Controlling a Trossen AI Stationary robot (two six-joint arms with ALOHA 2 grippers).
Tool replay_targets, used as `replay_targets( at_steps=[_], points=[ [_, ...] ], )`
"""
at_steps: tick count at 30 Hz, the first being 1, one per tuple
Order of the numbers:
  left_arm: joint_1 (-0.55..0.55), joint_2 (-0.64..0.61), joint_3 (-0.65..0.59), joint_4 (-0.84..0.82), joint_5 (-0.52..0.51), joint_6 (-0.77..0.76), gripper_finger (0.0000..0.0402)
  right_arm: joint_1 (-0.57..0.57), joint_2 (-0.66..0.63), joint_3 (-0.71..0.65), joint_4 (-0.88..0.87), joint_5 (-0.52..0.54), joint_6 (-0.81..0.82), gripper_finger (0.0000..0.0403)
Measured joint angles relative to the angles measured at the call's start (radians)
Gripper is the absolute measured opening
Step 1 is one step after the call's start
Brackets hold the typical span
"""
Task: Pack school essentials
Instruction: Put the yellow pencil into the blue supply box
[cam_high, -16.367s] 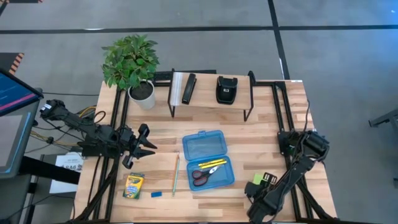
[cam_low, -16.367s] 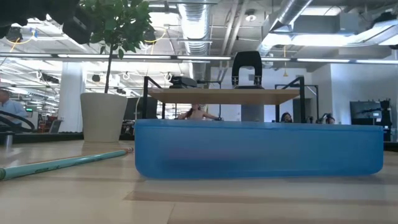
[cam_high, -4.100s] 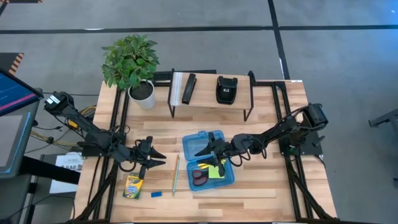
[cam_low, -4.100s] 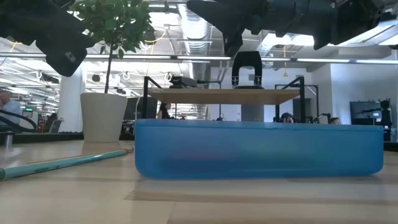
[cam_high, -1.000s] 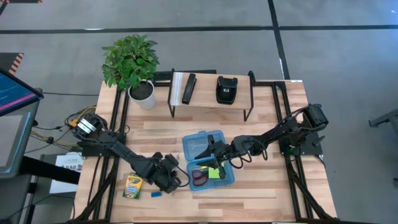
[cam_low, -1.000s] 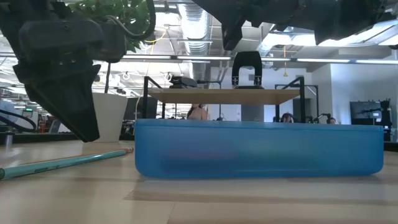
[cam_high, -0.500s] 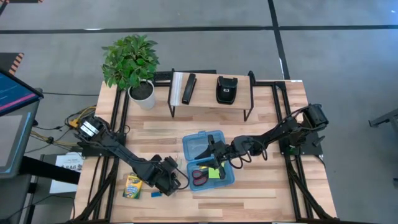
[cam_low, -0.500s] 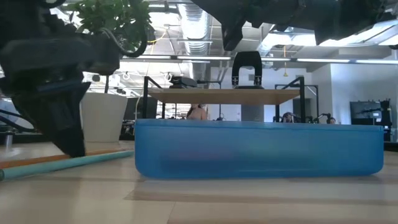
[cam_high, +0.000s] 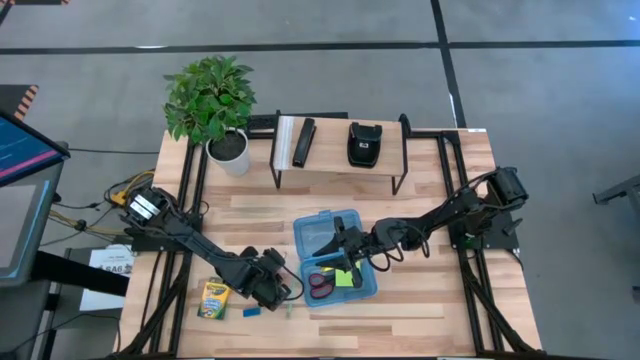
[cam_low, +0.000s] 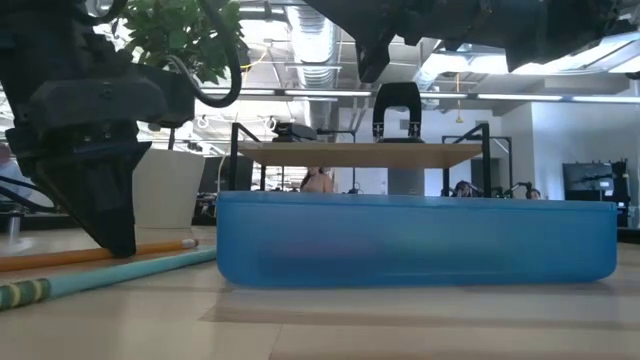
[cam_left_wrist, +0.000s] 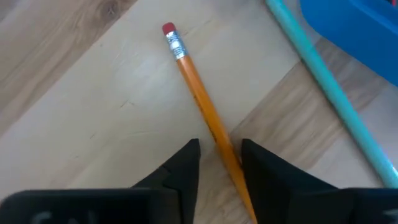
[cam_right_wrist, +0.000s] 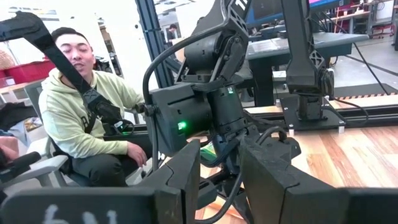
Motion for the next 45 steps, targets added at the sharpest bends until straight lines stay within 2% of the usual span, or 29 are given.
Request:
replay_targets(
  at_steps=[7, 13, 20, 27, 31, 33, 36, 45],
  points=[
    [0.018, 0.001, 0.013, -0.008, 0.015, 0.058, 0.001, 0.0, -0.003, 0.0, 0.001, 0.0, 0.0, 0.0133],
    [0.053, 0.006, 0.067, -0.068, 0.036, 0.139, 0.0003, 0.008, -0.087, 0.0, -0.045, 0.0, -0.007, 0.0134],
    [0.068, 0.009, 0.191, -0.302, -0.019, 0.176, 0.0001, 0.064, -0.232, 0.0, -0.186, 0.009, -0.08, 0.0134],
    [0.061, 0.008, 0.334, -0.505, -0.084, 0.185, 0.0, 0.157, -0.364, 0.0, -0.378, 0.187, -0.163, 0.0134],
    [0.041, 0.007, 0.43, -0.401, -0.114, 0.358, 0.0, 0.2, -0.412, 0.0, -0.47, 0.29, -0.177, 0.0134],
    [0.035, 0.006, 0.459, -0.245, -0.107, 0.5, 0.0, 0.214, -0.43, 0.0, -0.494, 0.33, -0.178, 0.0134],
    [0.058, 0.008, 0.463, -0.041, -0.033, 0.683, 0.0, 0.228, -0.456, 0.0, -0.517, 0.359, -0.184, 0.0134],
    [0.209, 0.141, 0.462, 0.147, 0.186, 0.837, 0.0, 0.25, -0.505, 0.0, -0.554, 0.365, -0.194, 0.0134]
  ],
)
